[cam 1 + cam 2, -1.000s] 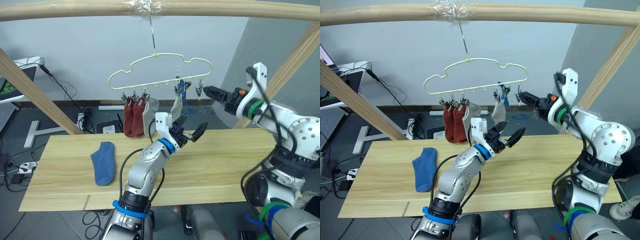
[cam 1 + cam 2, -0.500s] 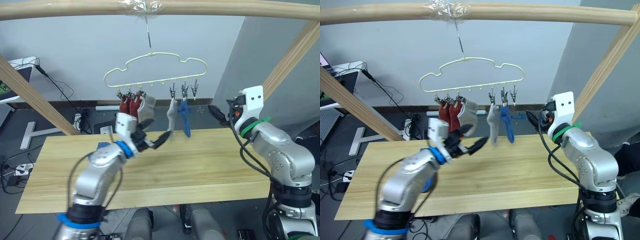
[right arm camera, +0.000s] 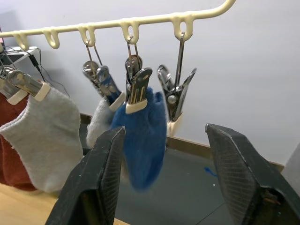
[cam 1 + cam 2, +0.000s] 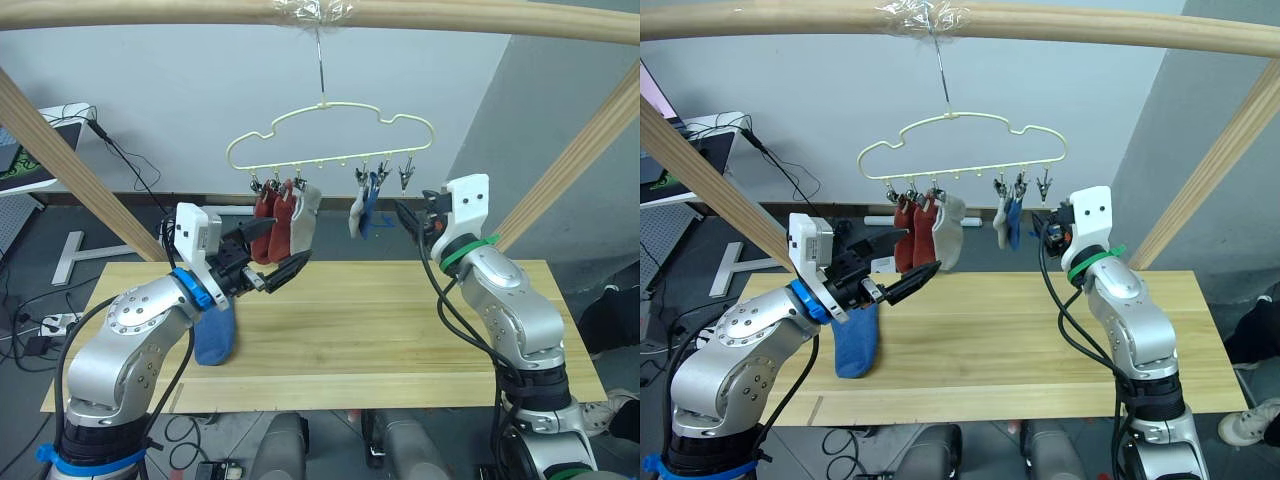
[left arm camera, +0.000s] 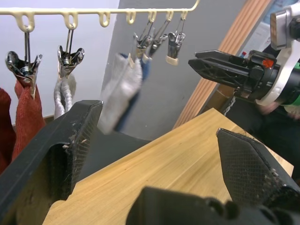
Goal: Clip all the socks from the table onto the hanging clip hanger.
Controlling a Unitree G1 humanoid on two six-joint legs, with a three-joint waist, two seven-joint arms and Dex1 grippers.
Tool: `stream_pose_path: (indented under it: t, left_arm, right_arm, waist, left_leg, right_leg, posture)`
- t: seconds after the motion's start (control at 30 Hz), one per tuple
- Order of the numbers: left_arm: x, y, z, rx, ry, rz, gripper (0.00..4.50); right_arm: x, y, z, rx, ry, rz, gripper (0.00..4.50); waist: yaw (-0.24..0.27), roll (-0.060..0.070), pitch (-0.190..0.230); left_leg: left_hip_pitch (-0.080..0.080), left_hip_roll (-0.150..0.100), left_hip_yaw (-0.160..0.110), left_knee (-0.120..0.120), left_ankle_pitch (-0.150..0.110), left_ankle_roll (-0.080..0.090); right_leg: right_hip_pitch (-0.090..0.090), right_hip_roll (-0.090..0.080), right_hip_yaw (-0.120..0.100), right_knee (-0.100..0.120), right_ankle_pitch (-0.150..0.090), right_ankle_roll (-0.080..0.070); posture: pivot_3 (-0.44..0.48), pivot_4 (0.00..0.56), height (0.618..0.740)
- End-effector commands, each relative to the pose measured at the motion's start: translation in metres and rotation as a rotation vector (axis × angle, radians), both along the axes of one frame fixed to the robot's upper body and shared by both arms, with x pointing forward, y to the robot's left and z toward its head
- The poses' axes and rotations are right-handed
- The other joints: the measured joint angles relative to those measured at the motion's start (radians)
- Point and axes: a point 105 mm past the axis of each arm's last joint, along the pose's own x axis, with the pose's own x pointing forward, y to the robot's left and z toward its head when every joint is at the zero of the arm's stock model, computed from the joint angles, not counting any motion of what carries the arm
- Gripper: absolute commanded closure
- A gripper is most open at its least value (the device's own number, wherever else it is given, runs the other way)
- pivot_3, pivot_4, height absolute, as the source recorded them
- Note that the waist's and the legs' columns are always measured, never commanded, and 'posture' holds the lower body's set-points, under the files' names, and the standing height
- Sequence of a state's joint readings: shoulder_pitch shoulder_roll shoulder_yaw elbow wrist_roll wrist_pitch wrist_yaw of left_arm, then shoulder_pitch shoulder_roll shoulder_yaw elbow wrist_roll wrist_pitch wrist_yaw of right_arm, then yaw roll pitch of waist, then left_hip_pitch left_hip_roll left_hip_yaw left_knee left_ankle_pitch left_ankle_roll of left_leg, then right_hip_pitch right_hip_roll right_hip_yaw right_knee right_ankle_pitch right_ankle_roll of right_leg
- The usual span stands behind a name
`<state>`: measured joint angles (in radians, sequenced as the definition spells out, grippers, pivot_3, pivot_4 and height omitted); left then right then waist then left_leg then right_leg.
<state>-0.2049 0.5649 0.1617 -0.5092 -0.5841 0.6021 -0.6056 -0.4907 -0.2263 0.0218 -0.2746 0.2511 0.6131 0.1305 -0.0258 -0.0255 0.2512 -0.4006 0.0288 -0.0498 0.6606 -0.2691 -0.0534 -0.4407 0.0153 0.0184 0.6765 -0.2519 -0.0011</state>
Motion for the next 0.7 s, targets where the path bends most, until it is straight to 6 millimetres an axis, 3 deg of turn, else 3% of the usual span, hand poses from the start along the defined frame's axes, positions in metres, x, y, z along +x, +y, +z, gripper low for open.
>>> stream_pose_path:
  t: [0.03, 0.27, 0.37, 0.43, 0.7]
  left_arm:
    - [-0.002, -0.002, 0.014, -0.013, -0.057, -0.001, 0.0]
    - [0.0, -0.004, 0.019, -0.014, -0.071, -0.004, 0.0]
    - [-0.001, -0.003, 0.02, -0.014, -0.072, -0.002, 0.0]
    - [-0.002, -0.002, 0.02, -0.013, -0.073, -0.001, 0.0]
    - [-0.001, -0.003, 0.023, -0.016, -0.081, 0.003, 0.0]
  right_arm:
    - [0.006, -0.002, 0.019, -0.005, -0.096, -0.043, 1.73]
    - [0.023, 0.0, 0.02, -0.003, -0.119, -0.071, 1.73]
    - [0.026, 0.004, 0.02, 0.004, -0.125, -0.063, 2.29]
    - [0.028, 0.005, 0.019, 0.0, -0.123, -0.062, 2.9]
    - [0.033, 0.009, 0.02, 0.006, -0.131, -0.064, 2.9]
  waist:
    - [0.0, 0.0, 0.0]
    - [0.001, 0.0, 0.0]
    - [0.001, 0.0, 0.0]
    - [0.002, 0.0, 0.0]
    - [0.004, 0.0, 0.0]
  left_leg:
    - [0.0, 0.0, 0.0, 0.0, 0.0, 0.0]
    - [0.0, 0.0, 0.0, 0.0, 0.0, 0.0]
    - [0.0, 0.0, 0.0, 0.0, 0.0, 0.0]
    - [0.0, 0.0, 0.0, 0.0, 0.0, 0.0]
    - [0.0, 0.0, 0.0, 0.0, 0.0, 0.0]
  right_leg:
    - [0.0, 0.0, 0.0, 0.0, 0.0, 0.0]
    - [0.0, 0.001, 0.0, 0.001, 0.0, 0.0]
    - [0.0, 0.0, 0.0, 0.001, 0.0, 0.0]
    - [0.0, 0.0, 0.0, 0.001, 0.0, 0.0]
    - [0.0, 0.0, 0.0, 0.002, 0.0, 0.0]
  posture:
    - [0.073, 0.236, 0.74]
    - [0.082, 0.236, 0.74]
    - [0.088, 0.236, 0.74]
    - [0.091, 0.237, 0.74]
    - [0.098, 0.238, 0.74]
